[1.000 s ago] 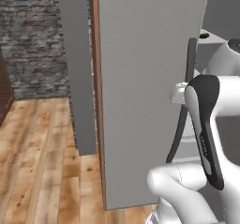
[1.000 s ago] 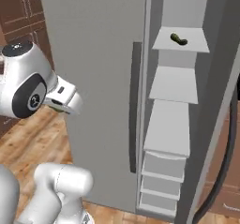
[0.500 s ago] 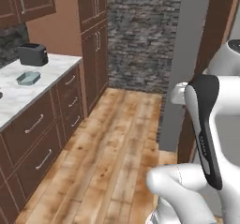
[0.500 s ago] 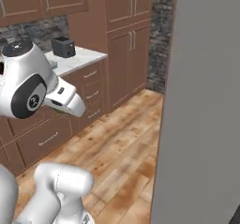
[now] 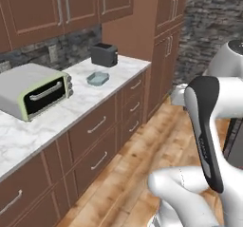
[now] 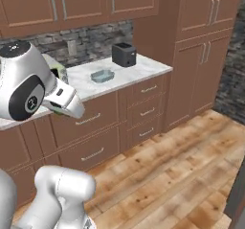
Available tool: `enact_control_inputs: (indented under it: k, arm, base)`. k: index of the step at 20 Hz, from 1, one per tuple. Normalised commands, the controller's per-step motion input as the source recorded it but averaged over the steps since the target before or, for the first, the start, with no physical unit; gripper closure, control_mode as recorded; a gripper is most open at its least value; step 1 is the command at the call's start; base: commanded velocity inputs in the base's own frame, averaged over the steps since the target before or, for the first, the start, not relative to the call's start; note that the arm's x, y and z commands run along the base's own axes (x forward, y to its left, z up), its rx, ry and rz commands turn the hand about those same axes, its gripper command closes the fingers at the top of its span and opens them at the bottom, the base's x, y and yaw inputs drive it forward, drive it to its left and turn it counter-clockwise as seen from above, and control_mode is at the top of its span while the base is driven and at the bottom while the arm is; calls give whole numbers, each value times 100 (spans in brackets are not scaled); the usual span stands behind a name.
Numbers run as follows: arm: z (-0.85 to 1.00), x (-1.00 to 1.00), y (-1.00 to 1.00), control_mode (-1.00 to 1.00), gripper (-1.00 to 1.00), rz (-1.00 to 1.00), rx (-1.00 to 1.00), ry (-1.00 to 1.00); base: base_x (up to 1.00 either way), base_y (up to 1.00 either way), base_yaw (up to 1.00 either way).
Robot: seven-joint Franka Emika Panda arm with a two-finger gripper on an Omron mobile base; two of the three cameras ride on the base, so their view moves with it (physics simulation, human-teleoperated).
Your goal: Take the squash and avocado out of the freezer and place them in the tupperware container on the counter. Then put the tupperware containing the vegetables back in the freezer.
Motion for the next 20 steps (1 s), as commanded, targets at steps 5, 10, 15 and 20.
enact_control_inputs:
  k: [5, 10, 15, 20]
  arm:
    - [0, 0, 0, 100, 100, 0, 0, 0]
    - [0, 0, 0, 100, 100, 0, 0, 0]
    - [0, 0, 0, 100, 100, 0, 0, 0]
    - [0, 0, 0, 100, 100, 0, 0, 0]
  base:
    - [100, 0, 30]
    - [96, -7, 32]
    - [75, -35, 41]
    - [64, -53, 46]
